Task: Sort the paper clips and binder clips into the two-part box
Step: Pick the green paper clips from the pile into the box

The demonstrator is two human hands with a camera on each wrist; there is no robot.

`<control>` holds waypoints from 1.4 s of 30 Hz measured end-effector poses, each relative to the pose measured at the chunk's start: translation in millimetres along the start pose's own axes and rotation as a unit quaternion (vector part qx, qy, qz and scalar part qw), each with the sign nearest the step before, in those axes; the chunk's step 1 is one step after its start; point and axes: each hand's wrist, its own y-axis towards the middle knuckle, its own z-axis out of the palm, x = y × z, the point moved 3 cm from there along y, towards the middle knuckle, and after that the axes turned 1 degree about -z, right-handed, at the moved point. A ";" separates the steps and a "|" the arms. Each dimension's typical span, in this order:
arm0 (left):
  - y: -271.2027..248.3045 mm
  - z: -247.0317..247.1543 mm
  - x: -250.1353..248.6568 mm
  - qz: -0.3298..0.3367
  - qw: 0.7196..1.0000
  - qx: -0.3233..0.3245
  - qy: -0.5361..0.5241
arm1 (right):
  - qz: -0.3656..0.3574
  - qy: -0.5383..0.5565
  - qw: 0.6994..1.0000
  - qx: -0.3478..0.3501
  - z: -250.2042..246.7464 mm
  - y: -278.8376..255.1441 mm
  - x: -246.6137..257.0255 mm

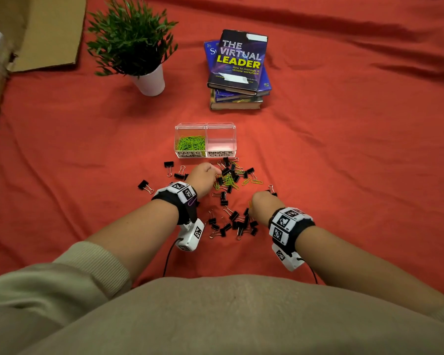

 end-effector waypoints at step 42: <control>-7.4 -24.8 -10.4 0.068 0.972 -0.013 0.224 | 0.034 0.090 0.992 -0.077 -26.3 40.5 -12.3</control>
